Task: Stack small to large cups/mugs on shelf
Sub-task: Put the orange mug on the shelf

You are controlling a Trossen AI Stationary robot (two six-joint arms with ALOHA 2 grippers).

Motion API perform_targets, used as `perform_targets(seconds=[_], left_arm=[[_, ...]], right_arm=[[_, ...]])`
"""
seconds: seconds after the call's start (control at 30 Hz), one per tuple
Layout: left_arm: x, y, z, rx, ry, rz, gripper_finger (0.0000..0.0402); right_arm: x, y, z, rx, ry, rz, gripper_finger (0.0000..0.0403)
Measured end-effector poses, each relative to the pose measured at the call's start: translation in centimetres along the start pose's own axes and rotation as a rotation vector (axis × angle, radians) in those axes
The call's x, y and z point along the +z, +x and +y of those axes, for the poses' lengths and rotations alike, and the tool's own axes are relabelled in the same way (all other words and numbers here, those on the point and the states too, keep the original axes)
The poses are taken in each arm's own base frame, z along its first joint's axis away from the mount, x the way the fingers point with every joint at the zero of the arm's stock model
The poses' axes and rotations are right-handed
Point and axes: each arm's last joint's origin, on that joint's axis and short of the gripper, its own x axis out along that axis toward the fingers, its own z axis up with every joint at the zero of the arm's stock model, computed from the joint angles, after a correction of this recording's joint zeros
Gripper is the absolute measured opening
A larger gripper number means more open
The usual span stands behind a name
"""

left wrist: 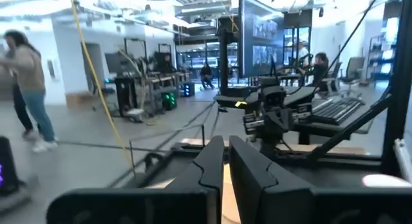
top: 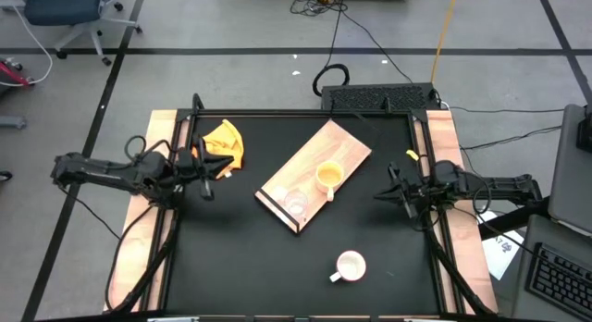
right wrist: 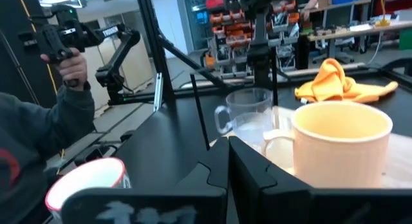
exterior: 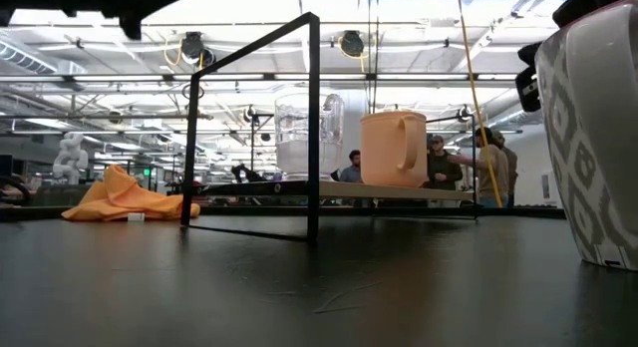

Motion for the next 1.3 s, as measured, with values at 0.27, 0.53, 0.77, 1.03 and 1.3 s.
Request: perform_targets(seconds=[0.27,0.53,0.77,1.03,1.3], left_arm=[[1.6,0.7,0.7,0.125,0.005,0.007,0.0026],[3.7,3.7,2.9,0.144,-0.039,0.047,0.0026],[4.9,7.3,4.0,-0.066,-0.048,0.107,0.0026],[5.1,10.8,6.6,-0.093,-0.060,0.176,0.0026],[5.7,14.1,10.0,-0.229,-0.084,0.179,0.0026]], right_arm=[[0.8,0.0,0.2,0.015,-0.016,-0.083,0.0000],[1.0,-0.1,0.2,0.017,-0.043,-0.103,0.0000],[0.9,0.0,0.2,0.013,-0.056,-0.090,0.0000],[0.0,0.2,-0.1,0.006,-0.098,-0.061,0.0000],[0.6,0.2,0.1,0.024,-0.126,-0.179,0.0000]])
